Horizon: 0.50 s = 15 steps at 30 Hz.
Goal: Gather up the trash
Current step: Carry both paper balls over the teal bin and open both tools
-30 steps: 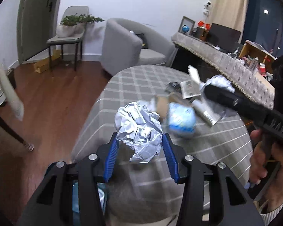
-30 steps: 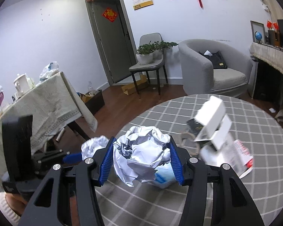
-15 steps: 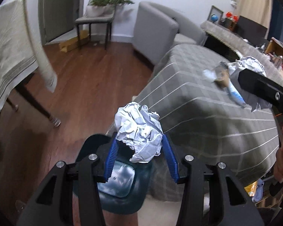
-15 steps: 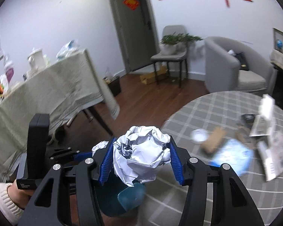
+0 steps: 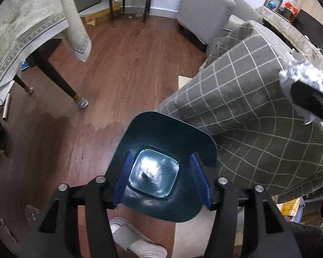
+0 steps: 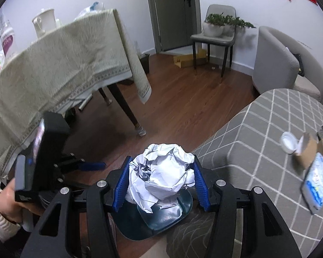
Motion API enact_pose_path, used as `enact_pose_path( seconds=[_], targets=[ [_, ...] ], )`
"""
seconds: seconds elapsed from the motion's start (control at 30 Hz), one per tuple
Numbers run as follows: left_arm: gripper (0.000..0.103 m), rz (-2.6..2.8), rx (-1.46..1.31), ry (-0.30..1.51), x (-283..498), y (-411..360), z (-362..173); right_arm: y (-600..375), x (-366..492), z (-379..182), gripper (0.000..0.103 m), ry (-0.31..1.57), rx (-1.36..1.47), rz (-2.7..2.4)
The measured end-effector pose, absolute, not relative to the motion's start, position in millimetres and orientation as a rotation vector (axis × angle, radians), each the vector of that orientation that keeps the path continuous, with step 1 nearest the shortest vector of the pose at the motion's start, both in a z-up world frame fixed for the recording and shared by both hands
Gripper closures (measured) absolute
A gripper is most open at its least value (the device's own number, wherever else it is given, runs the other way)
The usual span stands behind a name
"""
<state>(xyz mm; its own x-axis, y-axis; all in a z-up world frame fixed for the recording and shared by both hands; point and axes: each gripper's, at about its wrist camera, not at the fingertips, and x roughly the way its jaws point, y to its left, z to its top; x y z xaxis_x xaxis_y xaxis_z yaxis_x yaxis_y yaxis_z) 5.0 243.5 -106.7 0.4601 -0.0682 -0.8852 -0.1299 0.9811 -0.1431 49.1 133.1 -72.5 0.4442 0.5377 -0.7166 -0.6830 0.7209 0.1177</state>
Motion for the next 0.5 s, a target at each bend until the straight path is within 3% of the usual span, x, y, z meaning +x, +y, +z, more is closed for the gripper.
enact_pose_path(
  seconds=[0.5],
  targets=[
    [0.045, 0.043, -0.228, 0.88, -11, 262, -52, 167, 55, -132, 0.049, 0.949, -0.262, 0.76]
  ],
)
